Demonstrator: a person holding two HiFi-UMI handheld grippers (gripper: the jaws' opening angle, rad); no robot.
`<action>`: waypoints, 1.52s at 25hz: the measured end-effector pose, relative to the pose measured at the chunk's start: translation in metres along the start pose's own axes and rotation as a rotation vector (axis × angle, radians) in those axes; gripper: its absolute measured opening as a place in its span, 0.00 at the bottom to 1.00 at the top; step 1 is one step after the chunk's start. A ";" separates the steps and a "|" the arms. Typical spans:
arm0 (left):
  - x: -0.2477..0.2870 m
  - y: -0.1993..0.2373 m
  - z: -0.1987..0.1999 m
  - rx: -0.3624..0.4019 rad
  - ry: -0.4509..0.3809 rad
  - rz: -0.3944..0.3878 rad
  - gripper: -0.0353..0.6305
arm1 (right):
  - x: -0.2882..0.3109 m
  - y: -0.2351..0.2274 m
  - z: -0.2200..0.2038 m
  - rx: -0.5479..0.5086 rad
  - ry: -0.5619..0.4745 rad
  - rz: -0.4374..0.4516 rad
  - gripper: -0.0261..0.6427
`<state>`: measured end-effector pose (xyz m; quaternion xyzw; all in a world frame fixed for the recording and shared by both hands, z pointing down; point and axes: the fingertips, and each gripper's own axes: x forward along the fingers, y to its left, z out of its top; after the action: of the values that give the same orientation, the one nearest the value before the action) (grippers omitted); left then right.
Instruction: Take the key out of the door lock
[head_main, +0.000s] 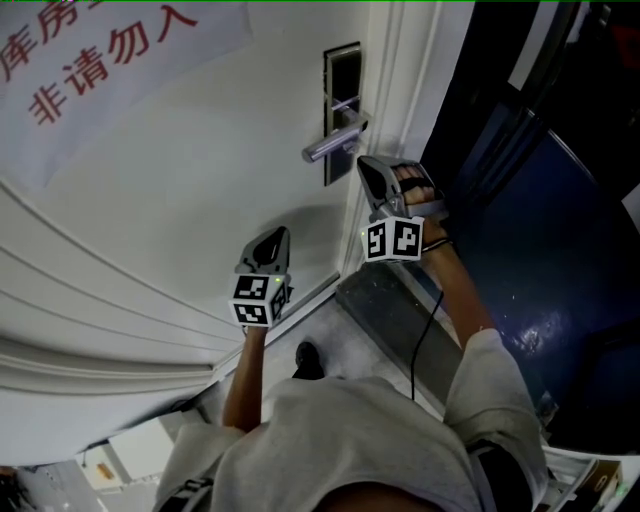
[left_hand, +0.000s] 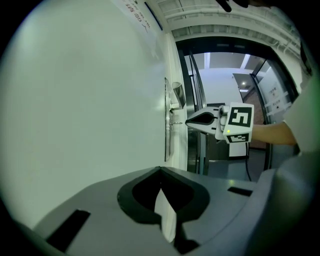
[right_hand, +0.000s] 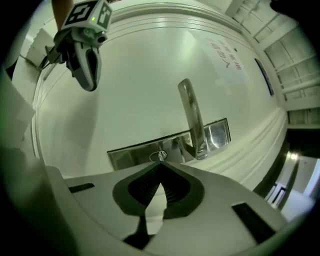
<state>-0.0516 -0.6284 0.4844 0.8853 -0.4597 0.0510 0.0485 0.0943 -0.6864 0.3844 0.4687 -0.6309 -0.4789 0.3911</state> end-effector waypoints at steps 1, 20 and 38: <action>0.000 0.000 0.000 0.001 -0.001 0.000 0.08 | 0.002 0.001 -0.001 -0.040 0.005 -0.002 0.07; 0.002 -0.010 -0.002 0.020 0.012 -0.024 0.08 | 0.016 0.010 -0.003 -0.192 0.009 -0.008 0.33; -0.011 0.007 -0.005 0.005 0.009 0.006 0.08 | 0.043 0.004 0.003 -0.287 -0.003 -0.074 0.09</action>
<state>-0.0641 -0.6230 0.4884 0.8838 -0.4620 0.0563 0.0480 0.0795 -0.7265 0.3890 0.4303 -0.5387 -0.5791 0.4350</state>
